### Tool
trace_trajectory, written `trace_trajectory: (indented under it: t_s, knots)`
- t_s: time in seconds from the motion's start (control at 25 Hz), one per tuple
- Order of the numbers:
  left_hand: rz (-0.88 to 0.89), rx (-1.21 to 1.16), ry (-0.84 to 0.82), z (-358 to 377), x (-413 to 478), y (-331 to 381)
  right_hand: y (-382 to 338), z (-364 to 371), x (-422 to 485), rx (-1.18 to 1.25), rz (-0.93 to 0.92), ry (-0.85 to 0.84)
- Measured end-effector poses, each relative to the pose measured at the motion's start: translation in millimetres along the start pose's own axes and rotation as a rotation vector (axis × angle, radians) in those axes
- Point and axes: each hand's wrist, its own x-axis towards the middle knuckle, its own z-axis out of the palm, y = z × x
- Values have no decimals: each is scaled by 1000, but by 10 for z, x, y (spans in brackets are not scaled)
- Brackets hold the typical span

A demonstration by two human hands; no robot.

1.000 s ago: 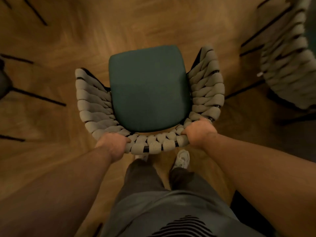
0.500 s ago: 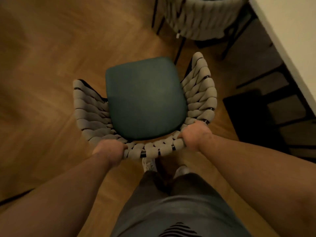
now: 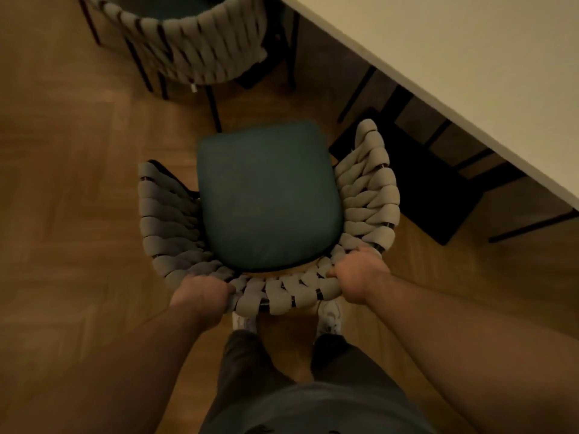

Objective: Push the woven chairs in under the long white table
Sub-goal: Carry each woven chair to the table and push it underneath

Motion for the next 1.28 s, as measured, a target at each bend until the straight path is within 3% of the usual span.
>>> trace_trajectory:
  t_s: [0.36, 0.96, 1.28]
  knots:
    - [203, 388, 69, -670, 692, -618, -406, 29, 95, 377, 263, -49]
    - [352, 557, 61, -1446, 1611, -1568, -798, -803, 765, 657, 415, -96]
    - [405, 653, 61, -1523, 1868, -1903, -995, -1006, 1027, 695, 435, -26]
